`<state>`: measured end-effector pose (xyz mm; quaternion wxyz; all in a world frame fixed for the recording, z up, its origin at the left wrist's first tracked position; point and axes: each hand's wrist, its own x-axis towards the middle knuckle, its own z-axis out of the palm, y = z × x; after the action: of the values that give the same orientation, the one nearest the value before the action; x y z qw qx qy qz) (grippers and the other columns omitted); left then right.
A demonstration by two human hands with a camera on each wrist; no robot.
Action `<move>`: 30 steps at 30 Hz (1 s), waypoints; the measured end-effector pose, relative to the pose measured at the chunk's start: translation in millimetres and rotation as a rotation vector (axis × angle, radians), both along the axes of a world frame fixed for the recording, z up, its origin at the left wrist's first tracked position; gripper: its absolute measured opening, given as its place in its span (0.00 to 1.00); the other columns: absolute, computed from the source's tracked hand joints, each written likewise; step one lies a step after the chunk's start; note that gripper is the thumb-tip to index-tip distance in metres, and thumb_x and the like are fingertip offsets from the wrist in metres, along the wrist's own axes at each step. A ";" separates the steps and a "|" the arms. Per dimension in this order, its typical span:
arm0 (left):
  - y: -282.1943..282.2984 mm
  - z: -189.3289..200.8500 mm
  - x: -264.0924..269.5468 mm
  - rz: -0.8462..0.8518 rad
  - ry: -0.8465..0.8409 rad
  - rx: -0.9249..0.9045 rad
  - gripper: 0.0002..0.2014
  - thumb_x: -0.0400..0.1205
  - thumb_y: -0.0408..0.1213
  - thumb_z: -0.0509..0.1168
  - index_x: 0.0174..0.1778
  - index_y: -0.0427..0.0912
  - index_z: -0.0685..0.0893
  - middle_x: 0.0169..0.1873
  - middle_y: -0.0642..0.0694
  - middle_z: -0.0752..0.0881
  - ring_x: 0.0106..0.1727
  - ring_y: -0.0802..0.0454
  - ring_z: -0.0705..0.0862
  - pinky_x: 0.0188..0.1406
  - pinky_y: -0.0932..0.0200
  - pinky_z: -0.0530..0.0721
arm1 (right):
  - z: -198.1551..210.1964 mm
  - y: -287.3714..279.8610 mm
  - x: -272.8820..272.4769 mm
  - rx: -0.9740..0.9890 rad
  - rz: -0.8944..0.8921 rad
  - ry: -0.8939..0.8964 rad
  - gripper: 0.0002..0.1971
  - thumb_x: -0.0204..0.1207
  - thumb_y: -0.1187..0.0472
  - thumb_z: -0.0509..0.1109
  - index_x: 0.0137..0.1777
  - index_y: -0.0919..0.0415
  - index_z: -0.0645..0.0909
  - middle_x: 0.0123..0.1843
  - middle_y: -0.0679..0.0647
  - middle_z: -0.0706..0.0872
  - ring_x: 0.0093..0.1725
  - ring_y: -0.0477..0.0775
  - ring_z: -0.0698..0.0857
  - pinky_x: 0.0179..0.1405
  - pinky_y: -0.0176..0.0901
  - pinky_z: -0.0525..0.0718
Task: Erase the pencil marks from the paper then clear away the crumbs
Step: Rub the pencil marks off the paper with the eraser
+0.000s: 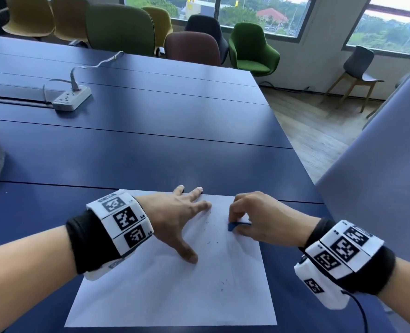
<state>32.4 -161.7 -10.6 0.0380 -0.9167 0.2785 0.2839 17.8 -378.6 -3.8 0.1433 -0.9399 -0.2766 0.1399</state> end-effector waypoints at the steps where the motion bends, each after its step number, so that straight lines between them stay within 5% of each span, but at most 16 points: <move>1: -0.1 -1.1 -0.1 0.002 -0.008 0.000 0.59 0.67 0.70 0.73 0.86 0.60 0.43 0.86 0.52 0.37 0.86 0.39 0.42 0.81 0.43 0.62 | 2.0 2.2 6.0 0.018 -0.013 -0.001 0.02 0.72 0.59 0.73 0.43 0.53 0.87 0.41 0.43 0.82 0.41 0.45 0.81 0.45 0.40 0.82; 5: 1.2 -4.2 1.5 0.006 -0.001 0.016 0.60 0.66 0.71 0.73 0.84 0.67 0.38 0.86 0.50 0.34 0.86 0.38 0.40 0.81 0.41 0.61 | 0.2 13.1 30.4 0.046 -0.011 -0.021 0.04 0.73 0.61 0.73 0.45 0.54 0.89 0.36 0.41 0.80 0.36 0.41 0.80 0.40 0.33 0.79; 9: 2.0 -6.9 2.7 0.008 0.012 0.011 0.60 0.65 0.71 0.73 0.82 0.72 0.34 0.85 0.50 0.33 0.86 0.37 0.39 0.80 0.40 0.61 | -5.9 20.6 39.7 -0.069 0.031 -0.117 0.05 0.73 0.56 0.73 0.47 0.50 0.89 0.40 0.43 0.80 0.43 0.45 0.75 0.45 0.47 0.81; 14: 2.1 -8.4 4.5 0.006 0.018 0.008 0.60 0.65 0.71 0.73 0.82 0.70 0.36 0.85 0.50 0.32 0.86 0.36 0.38 0.80 0.40 0.61 | -0.4 16.4 37.6 -0.098 0.176 -0.052 0.03 0.73 0.53 0.75 0.45 0.48 0.88 0.33 0.38 0.77 0.42 0.38 0.71 0.40 0.29 0.69; 18: 2.2 -8.3 3.7 -0.006 0.000 0.010 0.61 0.65 0.71 0.73 0.83 0.70 0.36 0.85 0.49 0.33 0.86 0.36 0.39 0.79 0.40 0.62 | -1.1 21.6 48.0 -0.138 0.147 -0.175 0.05 0.74 0.52 0.72 0.46 0.49 0.88 0.40 0.44 0.83 0.45 0.44 0.72 0.52 0.46 0.76; 23: 1.5 -6.8 4.0 -0.007 0.003 0.017 0.60 0.65 0.72 0.73 0.82 0.70 0.36 0.85 0.49 0.33 0.86 0.36 0.39 0.81 0.40 0.62 | 2.8 16.4 41.4 -0.131 0.222 0.012 0.02 0.72 0.54 0.75 0.43 0.49 0.88 0.35 0.38 0.79 0.44 0.36 0.72 0.43 0.34 0.73; 27: 2.0 -8.3 2.9 -0.008 -0.005 0.015 0.61 0.64 0.71 0.74 0.83 0.70 0.37 0.85 0.49 0.33 0.86 0.36 0.39 0.80 0.38 0.63 | 3.9 20.4 52.3 -0.163 0.128 -0.114 0.03 0.73 0.57 0.72 0.45 0.52 0.87 0.41 0.43 0.81 0.48 0.47 0.79 0.47 0.44 0.79; 30: 1.5 -7.5 2.3 -0.006 -0.003 0.026 0.61 0.65 0.71 0.74 0.83 0.70 0.37 0.85 0.50 0.33 0.86 0.37 0.39 0.80 0.38 0.65 | 0.8 15.7 45.4 -0.110 0.128 -0.053 0.03 0.72 0.58 0.73 0.43 0.54 0.87 0.41 0.46 0.85 0.40 0.45 0.79 0.41 0.41 0.80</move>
<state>34.6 -160.2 -18.0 0.0513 -0.9158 0.2774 0.2858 63.2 -362.9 -3.0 0.0746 -0.9302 -0.3316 0.1387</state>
